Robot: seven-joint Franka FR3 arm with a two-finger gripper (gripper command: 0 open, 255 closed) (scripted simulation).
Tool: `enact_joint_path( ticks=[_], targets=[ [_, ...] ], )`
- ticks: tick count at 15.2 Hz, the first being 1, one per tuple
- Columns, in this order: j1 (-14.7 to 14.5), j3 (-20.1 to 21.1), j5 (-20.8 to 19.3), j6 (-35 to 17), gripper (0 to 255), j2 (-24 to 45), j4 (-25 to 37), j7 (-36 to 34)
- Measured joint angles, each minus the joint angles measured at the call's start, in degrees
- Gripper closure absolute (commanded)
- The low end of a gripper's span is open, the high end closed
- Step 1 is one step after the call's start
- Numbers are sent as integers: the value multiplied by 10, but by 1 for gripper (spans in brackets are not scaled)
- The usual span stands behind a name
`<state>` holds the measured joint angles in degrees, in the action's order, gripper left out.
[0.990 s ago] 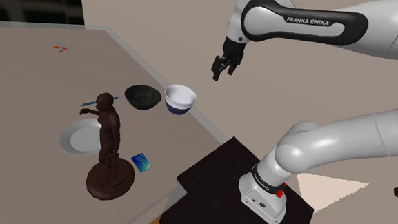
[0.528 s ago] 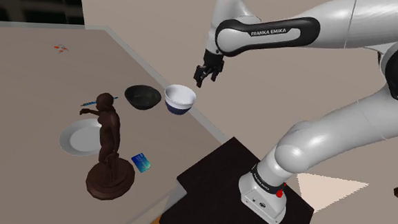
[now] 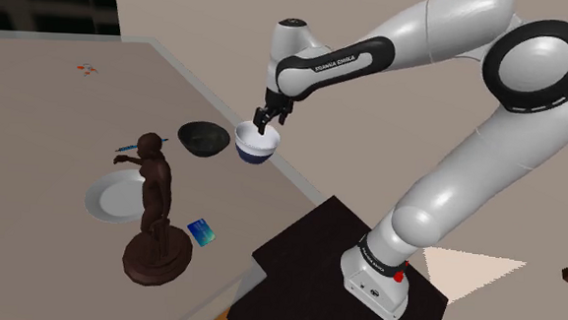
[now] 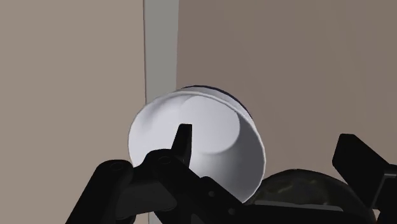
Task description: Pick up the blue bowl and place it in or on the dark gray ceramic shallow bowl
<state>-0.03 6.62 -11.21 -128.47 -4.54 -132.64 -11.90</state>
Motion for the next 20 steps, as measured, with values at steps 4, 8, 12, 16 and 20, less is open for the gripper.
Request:
enact_joint_path(
  ticks=[4,8,12,16,20],
  targets=[
    [-1,1,-29,-36,0,95,56,-22],
    [-8,-2,-59,-64,0,193,123,-44],
    [-18,-9,-80,-82,0,272,181,-61],
    [-19,-15,-90,-104,0,299,187,-67],
    [-19,-19,-97,-121,0,318,189,-71]
  ],
)
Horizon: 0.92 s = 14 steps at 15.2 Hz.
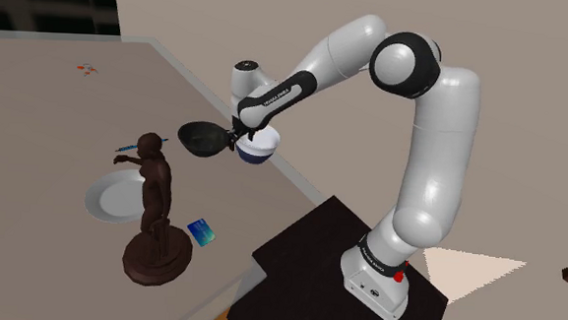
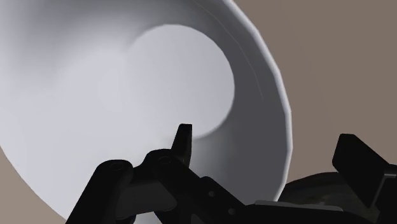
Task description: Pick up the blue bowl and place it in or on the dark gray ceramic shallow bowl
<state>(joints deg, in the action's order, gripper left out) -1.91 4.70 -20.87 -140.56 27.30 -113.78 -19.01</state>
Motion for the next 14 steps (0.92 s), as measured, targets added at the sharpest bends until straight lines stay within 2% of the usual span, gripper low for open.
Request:
enact_joint_path(
  ticks=[5,6,14],
  targets=[
    [0,-1,-1,-3,0,2,0,-1],
    [0,-1,-1,-3,255,2,0,-1],
    [0,-1,-1,-2,255,2,0,-1]
  ],
)
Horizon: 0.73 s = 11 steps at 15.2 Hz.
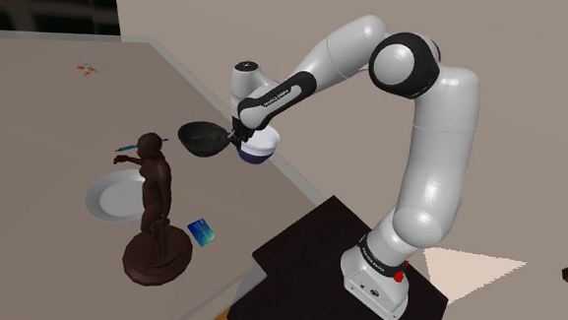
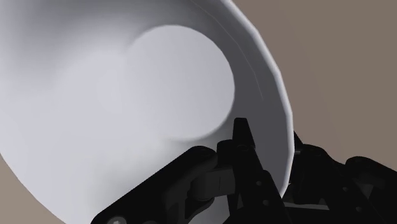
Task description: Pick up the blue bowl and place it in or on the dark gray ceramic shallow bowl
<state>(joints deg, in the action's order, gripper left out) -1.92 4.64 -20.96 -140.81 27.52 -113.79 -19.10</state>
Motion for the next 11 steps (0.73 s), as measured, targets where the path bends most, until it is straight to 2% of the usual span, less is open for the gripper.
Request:
enact_joint_path(
  ticks=[11],
  targets=[
    [5,9,17,44,255,-43,2,18]
  ],
)
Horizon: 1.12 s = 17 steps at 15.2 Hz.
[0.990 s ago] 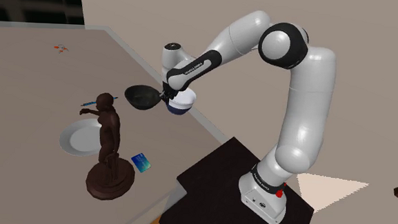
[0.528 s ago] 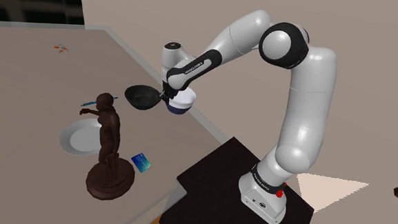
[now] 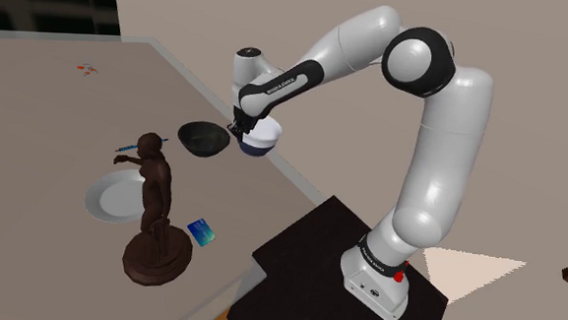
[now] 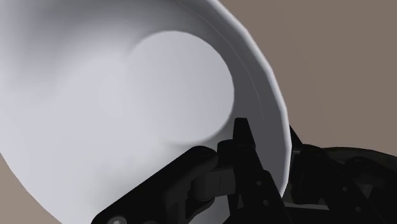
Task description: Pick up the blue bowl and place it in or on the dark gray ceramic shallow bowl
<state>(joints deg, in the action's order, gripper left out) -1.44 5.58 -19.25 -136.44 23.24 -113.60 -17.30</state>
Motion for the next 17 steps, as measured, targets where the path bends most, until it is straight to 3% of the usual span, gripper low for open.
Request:
enact_joint_path(
  ticks=[17],
  targets=[
    [6,13,34,102,255,-79,27,38]
  ],
)
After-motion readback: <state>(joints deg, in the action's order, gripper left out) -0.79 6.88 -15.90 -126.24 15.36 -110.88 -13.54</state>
